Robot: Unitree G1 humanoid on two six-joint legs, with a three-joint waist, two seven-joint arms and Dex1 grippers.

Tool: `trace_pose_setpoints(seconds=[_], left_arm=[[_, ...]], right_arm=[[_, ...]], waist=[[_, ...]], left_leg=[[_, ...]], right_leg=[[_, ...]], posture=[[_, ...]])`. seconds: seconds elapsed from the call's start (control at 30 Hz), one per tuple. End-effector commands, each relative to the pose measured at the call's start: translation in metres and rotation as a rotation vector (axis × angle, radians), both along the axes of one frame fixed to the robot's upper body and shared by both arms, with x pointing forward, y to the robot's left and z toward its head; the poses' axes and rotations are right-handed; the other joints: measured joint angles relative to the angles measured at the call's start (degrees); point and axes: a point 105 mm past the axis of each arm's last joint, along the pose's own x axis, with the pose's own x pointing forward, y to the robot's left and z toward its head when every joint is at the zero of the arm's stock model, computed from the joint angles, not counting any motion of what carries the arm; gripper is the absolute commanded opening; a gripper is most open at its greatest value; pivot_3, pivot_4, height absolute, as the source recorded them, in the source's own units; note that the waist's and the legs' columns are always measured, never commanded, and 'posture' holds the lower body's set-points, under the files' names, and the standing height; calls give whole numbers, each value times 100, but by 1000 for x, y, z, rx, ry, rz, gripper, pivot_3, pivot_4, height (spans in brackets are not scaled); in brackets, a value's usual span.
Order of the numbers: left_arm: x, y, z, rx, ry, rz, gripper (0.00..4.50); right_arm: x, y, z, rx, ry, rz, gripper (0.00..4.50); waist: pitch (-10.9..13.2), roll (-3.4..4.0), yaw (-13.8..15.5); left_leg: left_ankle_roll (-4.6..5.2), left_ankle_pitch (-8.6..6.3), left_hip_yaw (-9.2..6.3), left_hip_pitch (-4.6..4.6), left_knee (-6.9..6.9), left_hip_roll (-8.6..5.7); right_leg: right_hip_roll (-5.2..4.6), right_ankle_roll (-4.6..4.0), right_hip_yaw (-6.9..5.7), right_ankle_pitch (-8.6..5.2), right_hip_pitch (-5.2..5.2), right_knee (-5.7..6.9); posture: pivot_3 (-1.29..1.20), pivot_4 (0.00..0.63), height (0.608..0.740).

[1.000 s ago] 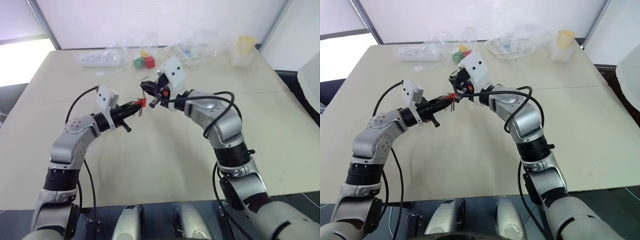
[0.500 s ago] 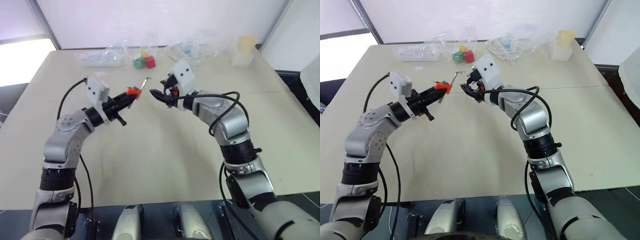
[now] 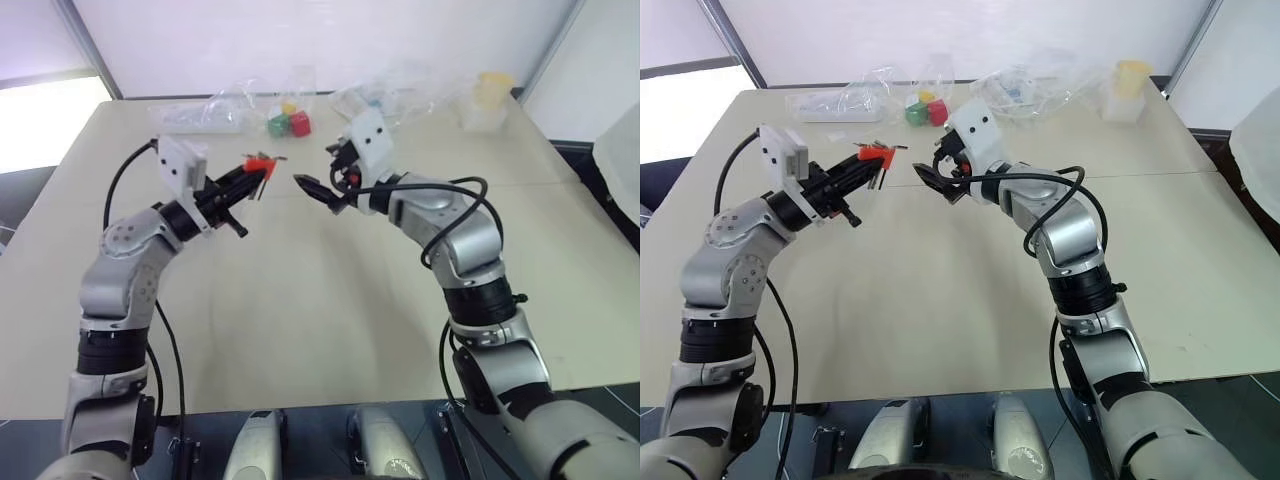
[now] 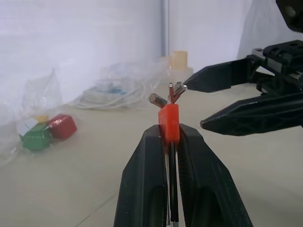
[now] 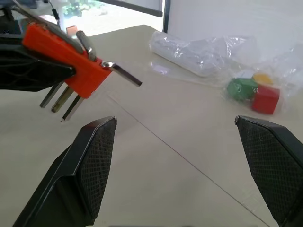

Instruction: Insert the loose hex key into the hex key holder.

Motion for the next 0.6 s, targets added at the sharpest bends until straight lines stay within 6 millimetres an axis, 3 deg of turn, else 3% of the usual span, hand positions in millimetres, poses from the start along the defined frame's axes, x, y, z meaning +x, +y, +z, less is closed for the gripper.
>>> trace_pose_setpoints(seconds=[0.03,0.27,0.6], left_arm=[[-4,-3,11,-77,15,-24,0],[-11,-24,-15,-177,248,-96,0],[-30,-16,-75,-307,606,-26,0]], right_arm=[[-6,0,8,-2,-64,14,4146],[-7,-4,1,-8,-44,11,4146],[-14,3,-5,4,-12,32,4146]], waist=[[0,0,1],[0,-1,-9],[0,-1,-16]], left_leg=[[0,0,0,0,0,0],[0,0,-1,-1,2,2],[0,0,-3,1,2,9]], right_leg=[[0,0,0,0,1,0],[0,0,0,0,1,1],[-1,0,1,0,0,2]], posture=[[0,150,740],[0,150,740],[0,150,740]])
